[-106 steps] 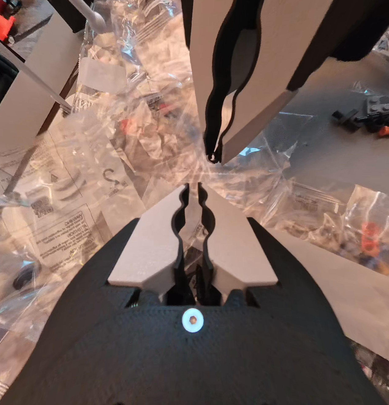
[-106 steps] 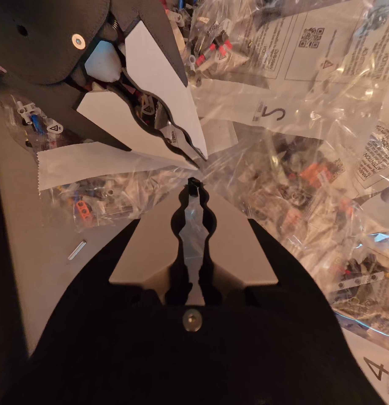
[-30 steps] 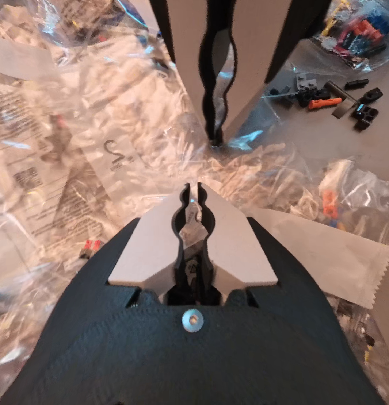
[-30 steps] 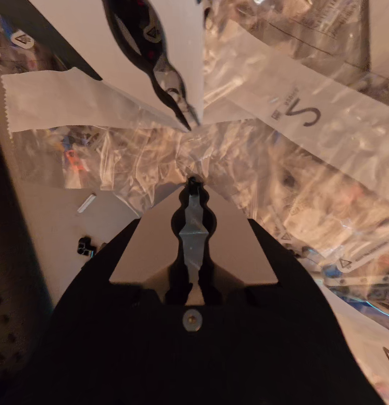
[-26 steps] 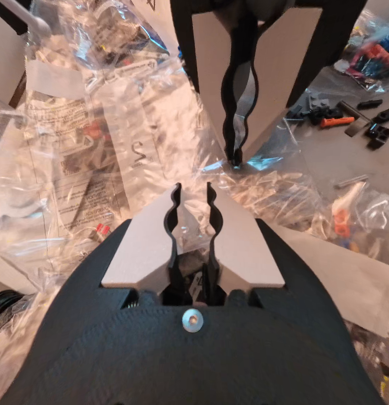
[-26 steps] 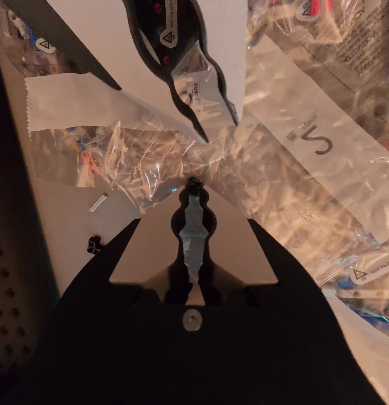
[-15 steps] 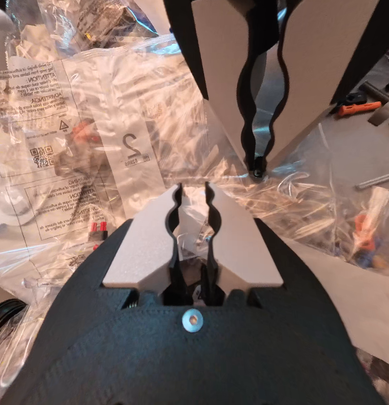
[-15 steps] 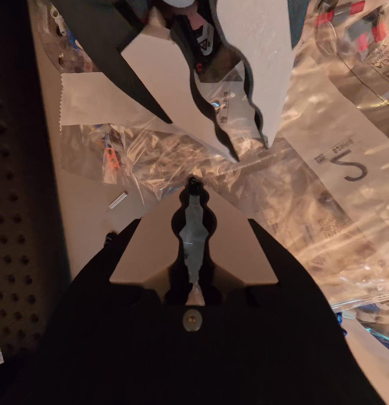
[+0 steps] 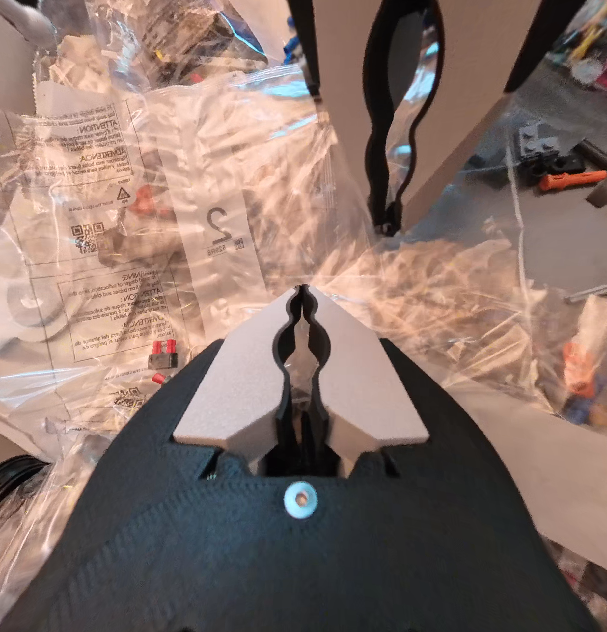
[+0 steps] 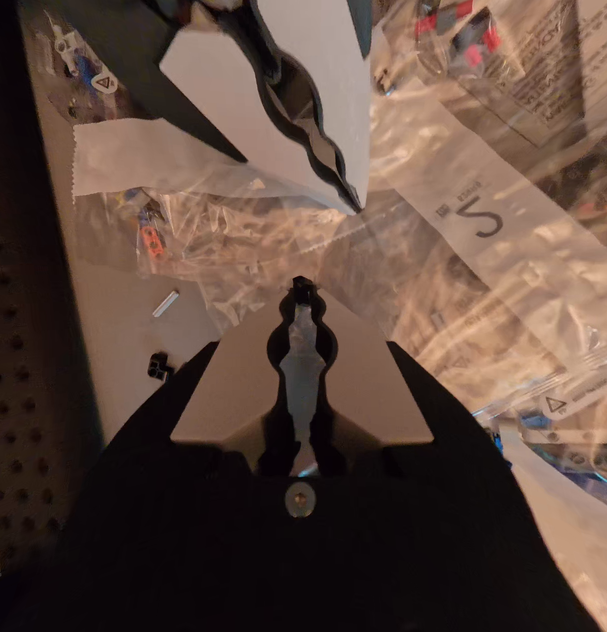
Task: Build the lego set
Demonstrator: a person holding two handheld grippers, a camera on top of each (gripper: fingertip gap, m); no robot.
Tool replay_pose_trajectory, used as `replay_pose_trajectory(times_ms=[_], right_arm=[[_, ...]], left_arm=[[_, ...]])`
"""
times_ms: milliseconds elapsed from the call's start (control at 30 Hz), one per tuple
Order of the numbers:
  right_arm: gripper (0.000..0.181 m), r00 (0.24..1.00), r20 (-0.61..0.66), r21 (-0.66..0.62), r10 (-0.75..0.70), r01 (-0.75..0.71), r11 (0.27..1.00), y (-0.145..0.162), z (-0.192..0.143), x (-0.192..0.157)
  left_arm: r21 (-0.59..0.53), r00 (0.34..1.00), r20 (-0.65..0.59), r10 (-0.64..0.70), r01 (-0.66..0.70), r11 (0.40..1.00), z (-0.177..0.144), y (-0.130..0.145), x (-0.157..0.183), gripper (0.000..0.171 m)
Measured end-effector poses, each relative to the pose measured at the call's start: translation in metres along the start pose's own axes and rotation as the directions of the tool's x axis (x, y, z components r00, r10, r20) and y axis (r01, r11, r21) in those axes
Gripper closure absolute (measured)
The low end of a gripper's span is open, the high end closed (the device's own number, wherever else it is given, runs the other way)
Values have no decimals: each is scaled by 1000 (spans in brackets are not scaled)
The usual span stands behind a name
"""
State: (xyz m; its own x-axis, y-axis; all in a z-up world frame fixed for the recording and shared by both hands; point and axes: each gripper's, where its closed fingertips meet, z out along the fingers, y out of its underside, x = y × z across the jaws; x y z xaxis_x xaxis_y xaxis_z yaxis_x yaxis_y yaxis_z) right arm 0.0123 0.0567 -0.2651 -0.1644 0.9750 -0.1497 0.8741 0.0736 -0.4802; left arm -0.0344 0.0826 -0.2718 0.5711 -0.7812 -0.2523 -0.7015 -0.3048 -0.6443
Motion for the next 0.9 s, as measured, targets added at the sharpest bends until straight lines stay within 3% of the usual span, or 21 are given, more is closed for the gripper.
replay_pose_trajectory(times_ms=[333, 900], right_arm=[[176, 1000, -2, -54, 11, -11, 998, 17, -5, 2], [175, 1000, -17, -34, 4, -5, 999, 13, -7, 2]], left_arm=[[77, 997, 3, -80, 79, 994, -7, -8, -9, 171], [190, 982, -26, -186, 187, 964, -19, -21, -18, 171]])
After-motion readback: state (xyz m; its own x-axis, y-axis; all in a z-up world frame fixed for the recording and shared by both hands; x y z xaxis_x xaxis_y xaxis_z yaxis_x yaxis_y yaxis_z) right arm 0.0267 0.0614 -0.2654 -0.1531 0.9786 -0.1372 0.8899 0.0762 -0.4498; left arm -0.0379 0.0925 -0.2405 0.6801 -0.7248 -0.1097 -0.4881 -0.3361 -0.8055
